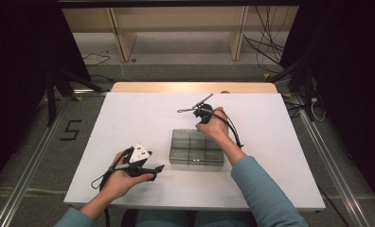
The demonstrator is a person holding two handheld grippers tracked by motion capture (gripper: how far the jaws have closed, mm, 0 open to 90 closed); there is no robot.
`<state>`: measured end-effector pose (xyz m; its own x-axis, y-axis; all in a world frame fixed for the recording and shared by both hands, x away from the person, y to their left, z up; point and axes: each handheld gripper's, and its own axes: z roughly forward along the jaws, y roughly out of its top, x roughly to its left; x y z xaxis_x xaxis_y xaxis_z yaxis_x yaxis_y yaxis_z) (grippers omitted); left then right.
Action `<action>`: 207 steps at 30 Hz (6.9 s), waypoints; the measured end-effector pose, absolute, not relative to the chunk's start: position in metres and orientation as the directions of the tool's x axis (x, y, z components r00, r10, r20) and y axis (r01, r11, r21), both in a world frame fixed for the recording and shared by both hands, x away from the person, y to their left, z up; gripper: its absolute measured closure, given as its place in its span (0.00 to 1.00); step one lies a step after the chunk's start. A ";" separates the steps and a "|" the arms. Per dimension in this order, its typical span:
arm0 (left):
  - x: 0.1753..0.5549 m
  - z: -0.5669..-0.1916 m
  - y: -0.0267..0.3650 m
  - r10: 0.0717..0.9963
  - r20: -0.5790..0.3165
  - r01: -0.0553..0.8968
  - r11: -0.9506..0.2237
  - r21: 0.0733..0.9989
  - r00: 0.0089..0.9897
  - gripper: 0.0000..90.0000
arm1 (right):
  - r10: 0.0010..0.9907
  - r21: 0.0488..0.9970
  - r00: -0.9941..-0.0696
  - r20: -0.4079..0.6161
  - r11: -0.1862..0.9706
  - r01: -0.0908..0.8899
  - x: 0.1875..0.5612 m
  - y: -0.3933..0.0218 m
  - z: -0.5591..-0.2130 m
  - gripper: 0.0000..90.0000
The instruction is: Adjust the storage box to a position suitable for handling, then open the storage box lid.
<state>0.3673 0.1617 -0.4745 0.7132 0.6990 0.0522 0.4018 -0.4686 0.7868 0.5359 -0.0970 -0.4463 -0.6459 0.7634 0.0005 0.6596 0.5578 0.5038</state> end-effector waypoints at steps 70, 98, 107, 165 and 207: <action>0.373 -0.484 0.139 0.654 0.027 0.391 -0.484 0.783 0.756 1.00 | 0.778 0.676 -0.626 0.053 0.433 0.596 0.385 -0.215 -0.465 1.00; 0.363 -0.475 0.156 0.681 0.048 0.378 -0.461 0.803 0.731 0.56 | 0.766 0.750 -0.642 0.036 0.403 0.524 0.369 -0.232 -0.464 0.85; 0.354 -0.474 0.165 0.687 0.028 0.401 -0.457 0.794 0.727 0.33 | 0.752 0.789 -0.658 0.035 0.383 0.480 0.358 -0.240 -0.459 0.68; 0.351 -0.475 0.145 0.584 0.055 0.319 -0.517 0.794 0.810 1.00 | 0.590 0.759 -0.803 0.083 0.485 0.435 0.342 -0.228 -0.468 1.00; 0.359 -0.475 0.146 0.544 0.075 0.273 -0.531 0.802 0.836 0.99 | 0.560 0.772 -0.826 0.067 0.495 0.399 0.346 -0.228 -0.467 1.00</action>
